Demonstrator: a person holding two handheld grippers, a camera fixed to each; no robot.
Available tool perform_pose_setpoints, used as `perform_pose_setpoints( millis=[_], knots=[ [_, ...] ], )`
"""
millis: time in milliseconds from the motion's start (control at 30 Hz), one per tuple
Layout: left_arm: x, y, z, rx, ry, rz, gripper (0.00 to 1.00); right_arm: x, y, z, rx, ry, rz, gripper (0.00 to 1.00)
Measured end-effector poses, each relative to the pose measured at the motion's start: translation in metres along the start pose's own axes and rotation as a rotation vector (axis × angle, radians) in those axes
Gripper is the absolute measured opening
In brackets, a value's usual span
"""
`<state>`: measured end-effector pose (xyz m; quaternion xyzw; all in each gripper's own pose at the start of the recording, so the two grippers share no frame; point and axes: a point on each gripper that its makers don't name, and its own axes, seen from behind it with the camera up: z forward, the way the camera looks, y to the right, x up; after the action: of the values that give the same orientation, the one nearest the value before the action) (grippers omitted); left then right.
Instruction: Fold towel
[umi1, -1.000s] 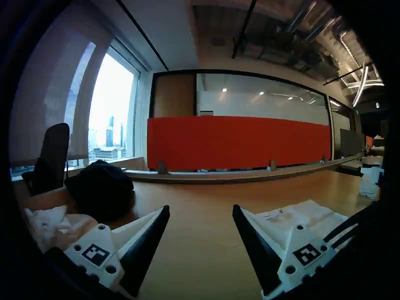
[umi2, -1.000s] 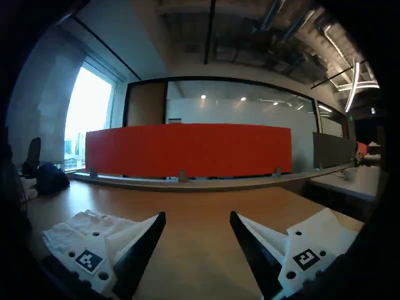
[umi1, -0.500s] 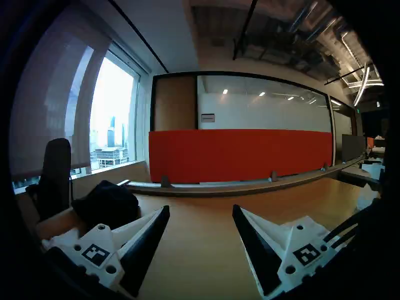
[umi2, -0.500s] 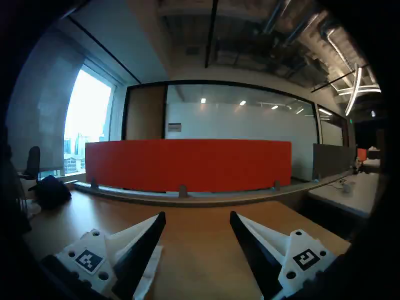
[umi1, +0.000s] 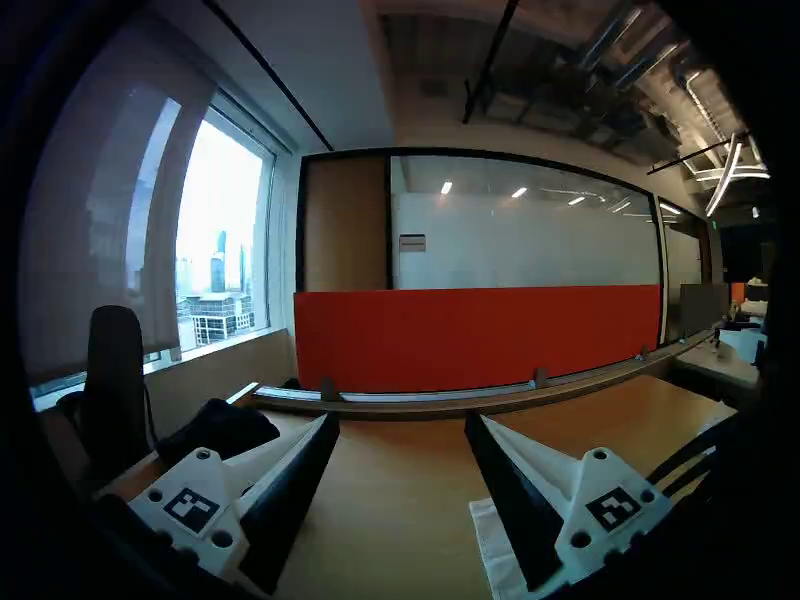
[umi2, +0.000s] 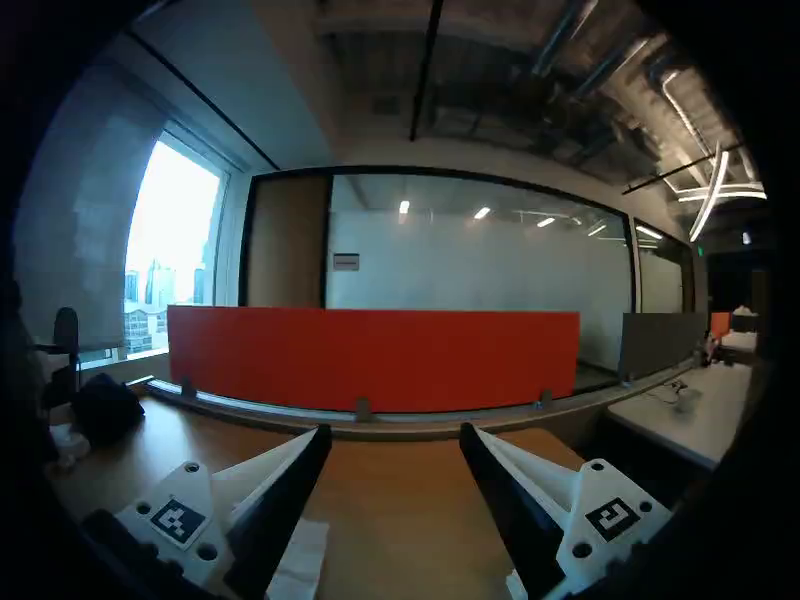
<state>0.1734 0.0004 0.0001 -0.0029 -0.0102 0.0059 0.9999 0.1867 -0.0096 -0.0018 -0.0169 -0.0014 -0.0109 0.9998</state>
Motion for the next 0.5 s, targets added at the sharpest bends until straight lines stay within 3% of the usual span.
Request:
perform_pose_setpoints(
  millis=[200,500],
  knots=[
    [0.008,0.004,0.001,-0.020,-0.016,0.016,0.93,0.007,-0.003,0.000,0.014,-0.017,-0.026,0.99],
    [0.014,0.021,0.001,-0.098,-0.055,0.065,0.93,0.017,-0.017,-0.003,0.099,-0.047,-0.088,1.00]
  ],
)
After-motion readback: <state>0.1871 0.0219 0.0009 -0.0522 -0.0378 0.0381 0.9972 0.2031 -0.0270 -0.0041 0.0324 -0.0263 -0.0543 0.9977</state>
